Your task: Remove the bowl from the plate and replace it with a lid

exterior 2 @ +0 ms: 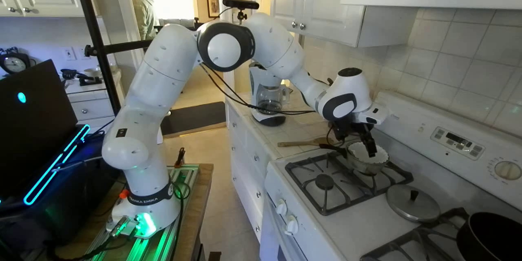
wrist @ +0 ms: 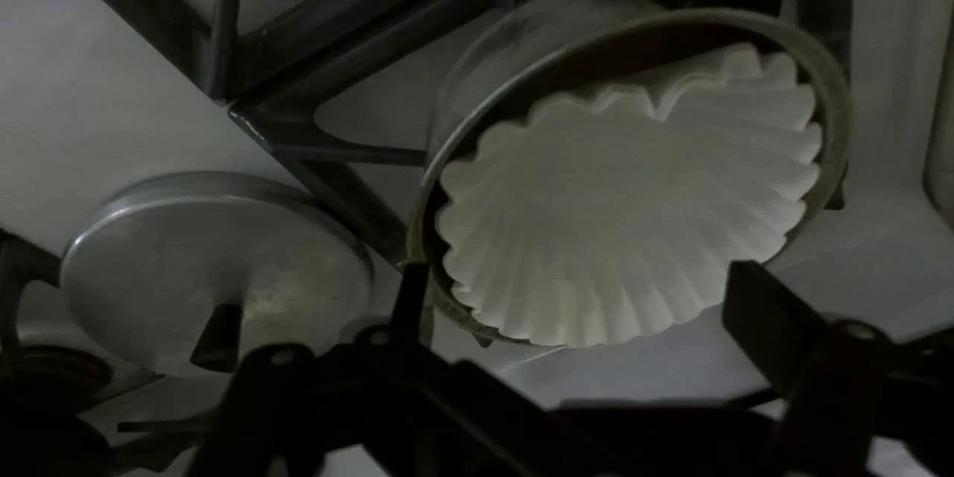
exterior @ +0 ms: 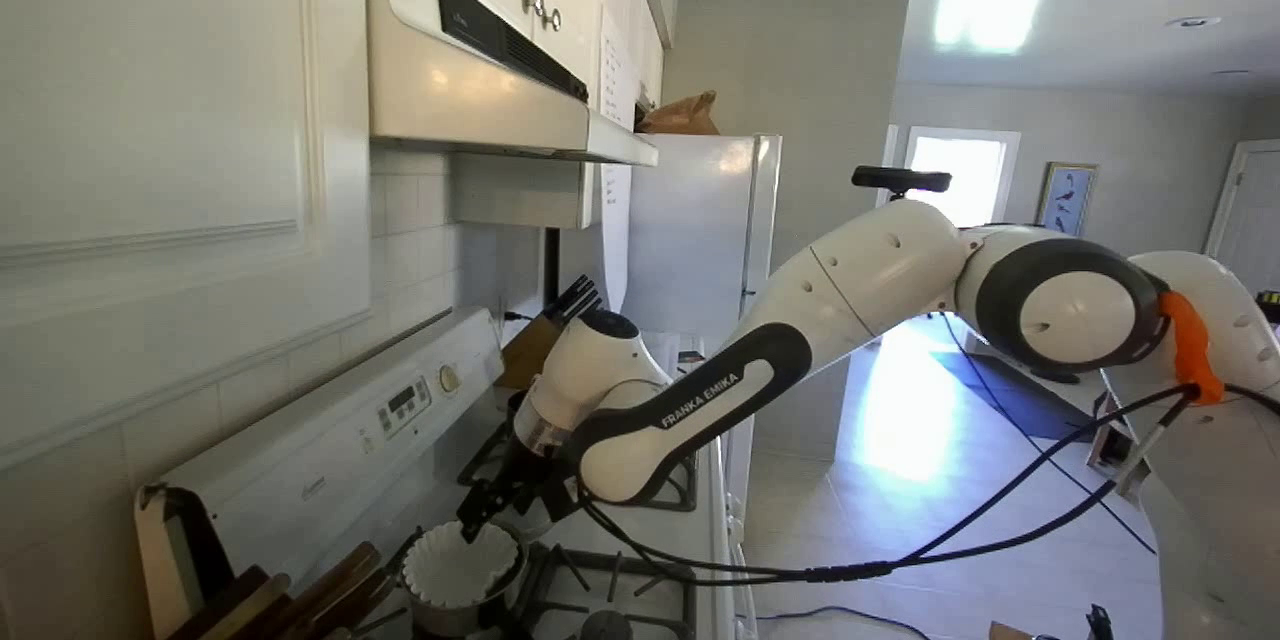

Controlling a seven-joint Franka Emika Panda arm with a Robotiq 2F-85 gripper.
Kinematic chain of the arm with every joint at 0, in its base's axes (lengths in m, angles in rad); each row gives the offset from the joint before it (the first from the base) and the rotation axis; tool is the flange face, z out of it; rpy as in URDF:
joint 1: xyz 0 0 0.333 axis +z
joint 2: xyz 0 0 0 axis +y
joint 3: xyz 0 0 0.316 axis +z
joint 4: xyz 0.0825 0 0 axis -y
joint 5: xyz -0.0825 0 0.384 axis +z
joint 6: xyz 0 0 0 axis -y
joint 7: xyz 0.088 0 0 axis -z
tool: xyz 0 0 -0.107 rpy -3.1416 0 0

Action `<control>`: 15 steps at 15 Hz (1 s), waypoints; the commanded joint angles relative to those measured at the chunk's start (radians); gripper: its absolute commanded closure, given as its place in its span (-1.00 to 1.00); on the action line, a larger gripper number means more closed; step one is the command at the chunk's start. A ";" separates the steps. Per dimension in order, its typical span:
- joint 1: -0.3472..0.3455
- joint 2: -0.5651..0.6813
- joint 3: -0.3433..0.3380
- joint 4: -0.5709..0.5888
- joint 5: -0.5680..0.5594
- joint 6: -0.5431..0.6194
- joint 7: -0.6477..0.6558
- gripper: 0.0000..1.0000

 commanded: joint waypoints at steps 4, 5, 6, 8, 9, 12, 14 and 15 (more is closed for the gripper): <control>-0.006 0.130 -0.004 0.166 -0.020 0.034 -0.074 -1.00; -0.004 0.142 -0.007 0.182 -0.021 0.034 -0.079 -1.00; -0.006 0.150 -0.006 0.192 -0.019 0.033 -0.086 -1.00; -0.007 0.166 -0.006 0.210 -0.017 0.027 -0.095 -1.00; -0.005 0.176 -0.009 0.217 -0.017 0.027 -0.096 -1.00; -0.007 0.193 -0.010 0.230 -0.015 0.022 -0.102 -1.00; -0.007 0.200 -0.011 0.232 -0.013 0.021 -0.101 -1.00; -0.007 0.202 -0.011 0.231 -0.012 0.022 -0.101 -1.00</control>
